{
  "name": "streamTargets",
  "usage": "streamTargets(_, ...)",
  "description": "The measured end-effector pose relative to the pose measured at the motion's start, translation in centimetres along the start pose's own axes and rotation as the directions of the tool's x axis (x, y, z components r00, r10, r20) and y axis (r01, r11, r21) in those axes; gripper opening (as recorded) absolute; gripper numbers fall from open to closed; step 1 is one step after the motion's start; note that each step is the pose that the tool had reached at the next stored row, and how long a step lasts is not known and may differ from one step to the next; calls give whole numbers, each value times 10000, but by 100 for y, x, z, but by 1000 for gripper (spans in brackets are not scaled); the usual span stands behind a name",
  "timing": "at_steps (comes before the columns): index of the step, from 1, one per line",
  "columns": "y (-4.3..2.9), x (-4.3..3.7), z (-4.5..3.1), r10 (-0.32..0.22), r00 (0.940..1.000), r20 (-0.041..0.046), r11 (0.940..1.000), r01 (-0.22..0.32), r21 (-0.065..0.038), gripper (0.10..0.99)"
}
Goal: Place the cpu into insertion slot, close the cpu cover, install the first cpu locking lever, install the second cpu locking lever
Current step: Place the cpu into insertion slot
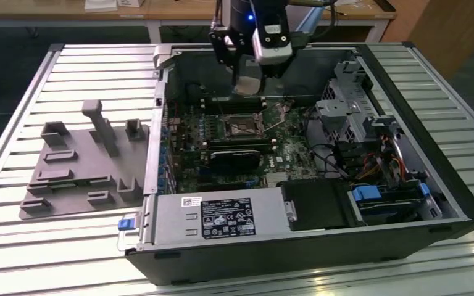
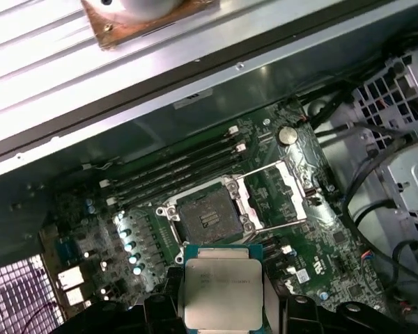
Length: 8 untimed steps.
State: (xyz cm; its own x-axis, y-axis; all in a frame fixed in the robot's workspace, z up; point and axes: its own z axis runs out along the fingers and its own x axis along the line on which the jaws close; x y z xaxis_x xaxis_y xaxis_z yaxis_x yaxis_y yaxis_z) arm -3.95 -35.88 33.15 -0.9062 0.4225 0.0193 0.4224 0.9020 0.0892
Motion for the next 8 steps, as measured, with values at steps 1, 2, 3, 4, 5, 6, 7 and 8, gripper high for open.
streamTargets(1, 0, 0, 6, 181, 9998, 16, 9998, -181, -4, 537)
streamTargets(2, -1, 0, 13, 358, 9994, 31, 9994, -358, -7, 537)
streamTargets(3, -2, 0, 20, 554, 9985, 49, 9985, -554, -12, 537)
streamTargets(4, -2, 0, 27, 715, 9974, 63, 9974, -715, -17, 537)
streamTargets(5, -3, -1, 34, 895, 9960, 79, 9960, -895, -22, 537)
streamTargets(6, -4, -1, 43, 1089, 9940, 96, 9940, -1089, -26, 537)
streamTargets(7, -5, -1, 50, 1267, 9919, 111, 9919, -1267, -32, 537)
streamTargets(8, -5, -1, 57, 1445, 9894, 127, 9895, -1445, -38, 537)
